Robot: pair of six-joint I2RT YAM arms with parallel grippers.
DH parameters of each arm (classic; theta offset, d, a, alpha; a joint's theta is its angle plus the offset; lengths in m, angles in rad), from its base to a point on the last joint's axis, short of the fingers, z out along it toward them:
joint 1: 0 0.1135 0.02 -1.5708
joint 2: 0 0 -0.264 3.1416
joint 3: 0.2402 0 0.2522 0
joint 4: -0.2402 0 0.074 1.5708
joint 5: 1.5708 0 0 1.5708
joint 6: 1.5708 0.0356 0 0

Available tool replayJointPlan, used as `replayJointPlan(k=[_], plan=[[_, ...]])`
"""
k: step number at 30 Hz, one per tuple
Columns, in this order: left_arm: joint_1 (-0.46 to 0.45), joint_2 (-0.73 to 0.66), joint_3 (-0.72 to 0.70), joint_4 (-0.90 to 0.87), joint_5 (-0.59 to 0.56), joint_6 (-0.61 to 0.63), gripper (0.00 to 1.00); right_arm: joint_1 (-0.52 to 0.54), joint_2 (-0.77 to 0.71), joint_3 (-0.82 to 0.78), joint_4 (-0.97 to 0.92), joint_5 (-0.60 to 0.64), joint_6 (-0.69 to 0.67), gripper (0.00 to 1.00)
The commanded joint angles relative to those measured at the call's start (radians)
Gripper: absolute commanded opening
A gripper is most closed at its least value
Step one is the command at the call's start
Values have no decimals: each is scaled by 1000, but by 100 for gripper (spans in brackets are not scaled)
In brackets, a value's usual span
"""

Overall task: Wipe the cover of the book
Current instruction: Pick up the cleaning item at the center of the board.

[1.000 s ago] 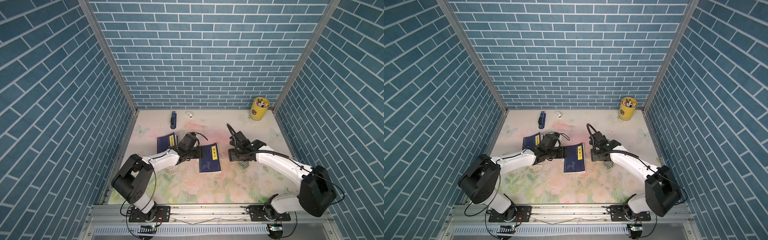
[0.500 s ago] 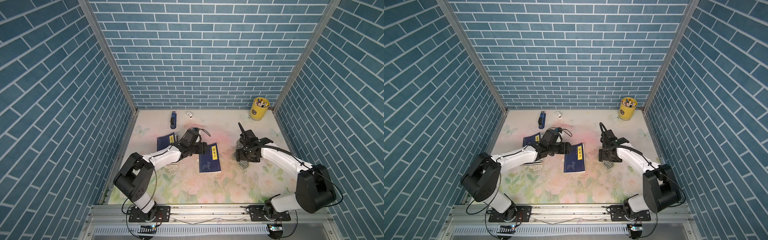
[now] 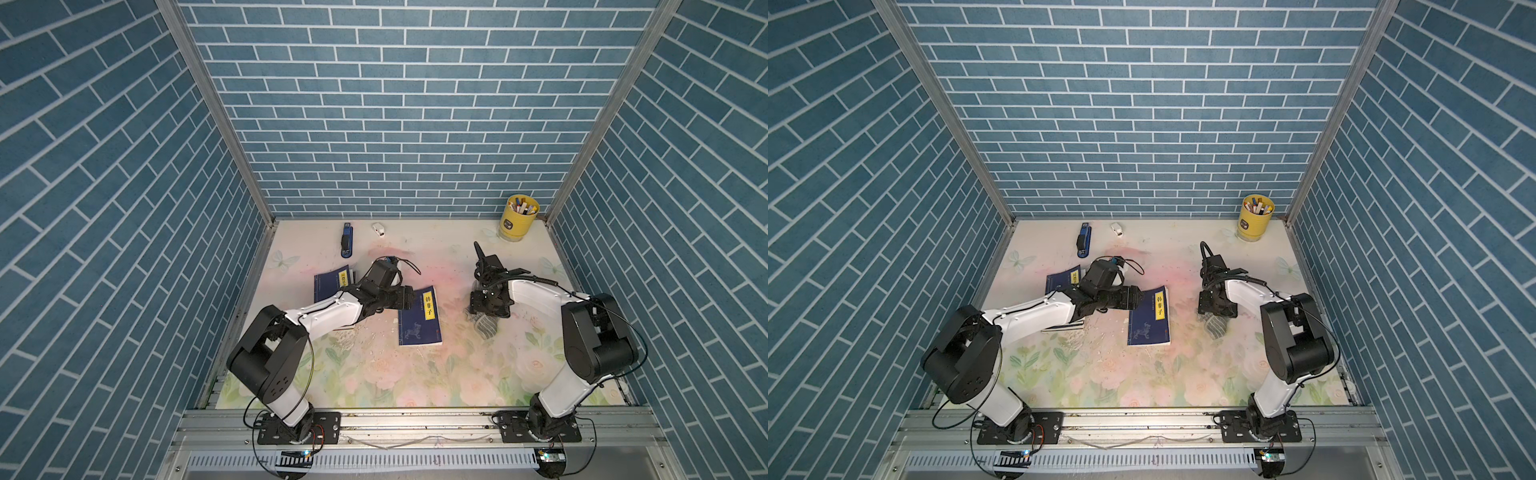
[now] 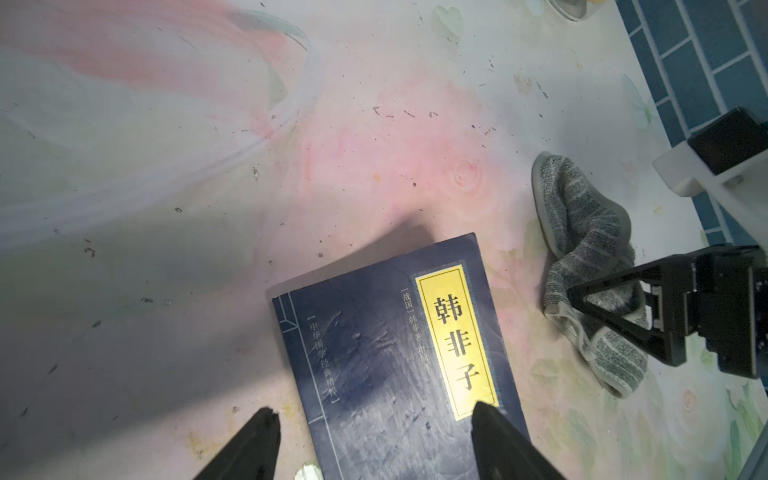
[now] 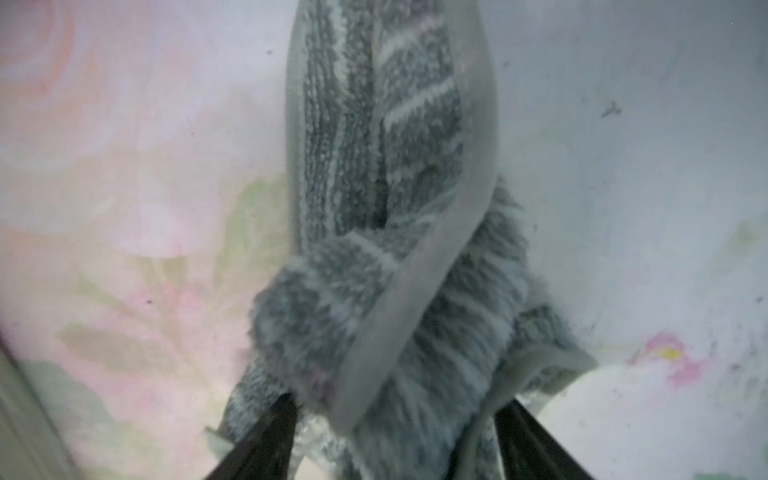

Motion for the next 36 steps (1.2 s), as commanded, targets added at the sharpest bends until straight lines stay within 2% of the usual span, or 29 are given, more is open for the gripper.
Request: replayJointPlan(k=[1, 5, 7, 13, 18, 23, 29, 36], plan=[[3, -23, -17, -12, -28, 12, 78, -18, 16, 4, 38, -3, 19, 56], [7, -16, -18, -8, -36, 8, 78, -18, 38, 7, 38, -45, -17, 26], [10, -14, -19, -7, -43, 9, 79, -16, 26, 5, 35, -59, -34, 16], [40, -37, -30, -14, -77, 17, 85, 47, -90, 75, -54, -22, -98, 2], [89, -60, -30, -27, -77, 31, 88, 160, -130, 217, -140, -44, -141, 1], [111, -96, -11, -62, -97, 40, 90, 255, -48, 318, -96, -163, -142, 1], [119, -160, -5, -97, -137, 42, 90, 296, 124, 391, -23, -251, -138, 1], [142, -203, -23, -110, -154, 39, 90, 302, 242, 377, -3, -261, -136, 0]])
